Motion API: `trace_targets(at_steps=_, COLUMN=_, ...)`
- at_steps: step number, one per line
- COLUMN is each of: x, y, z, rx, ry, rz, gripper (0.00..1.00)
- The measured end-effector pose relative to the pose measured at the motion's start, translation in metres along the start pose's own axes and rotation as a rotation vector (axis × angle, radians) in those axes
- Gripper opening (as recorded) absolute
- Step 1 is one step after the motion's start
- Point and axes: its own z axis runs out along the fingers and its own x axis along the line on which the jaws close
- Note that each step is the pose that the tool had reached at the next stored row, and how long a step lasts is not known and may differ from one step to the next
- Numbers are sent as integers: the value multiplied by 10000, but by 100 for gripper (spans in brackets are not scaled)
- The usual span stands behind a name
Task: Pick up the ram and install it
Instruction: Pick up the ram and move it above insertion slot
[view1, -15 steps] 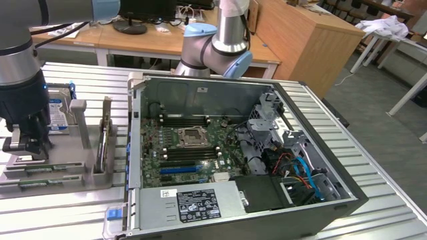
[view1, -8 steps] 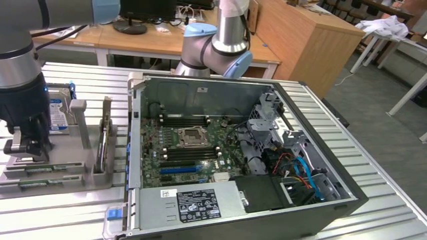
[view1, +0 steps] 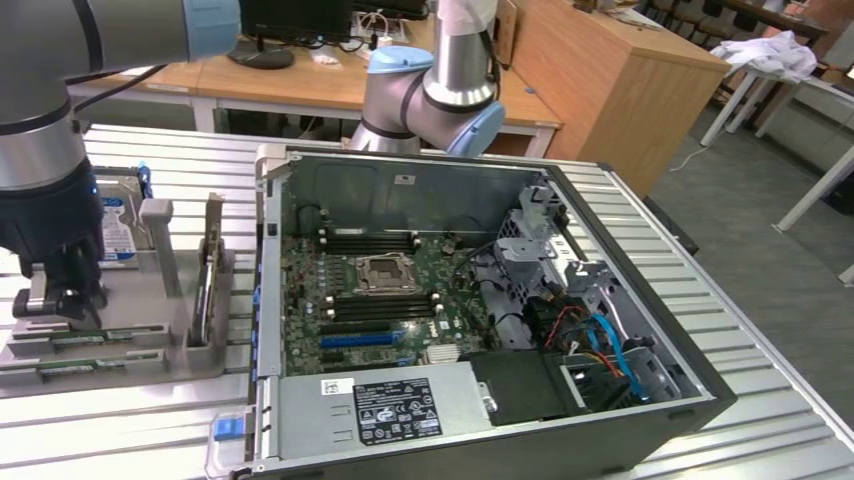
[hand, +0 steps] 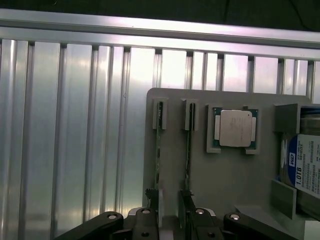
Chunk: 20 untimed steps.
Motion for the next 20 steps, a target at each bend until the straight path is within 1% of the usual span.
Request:
trace_targets(at_steps=2, x=2, y=0, z=17, rx=0, ry=0, rz=0, gripper=31)
trace_targets(at_steps=8, x=6, y=-1, z=19, rx=1, ry=0, rz=-1, gripper=31)
trace_targets(at_steps=16, x=83, y=3, z=17, rx=0, ry=0, rz=0, gripper=31)
trace_targets(at_steps=20, x=89, y=4, z=16, rx=0, ry=1, rz=1, gripper=31)
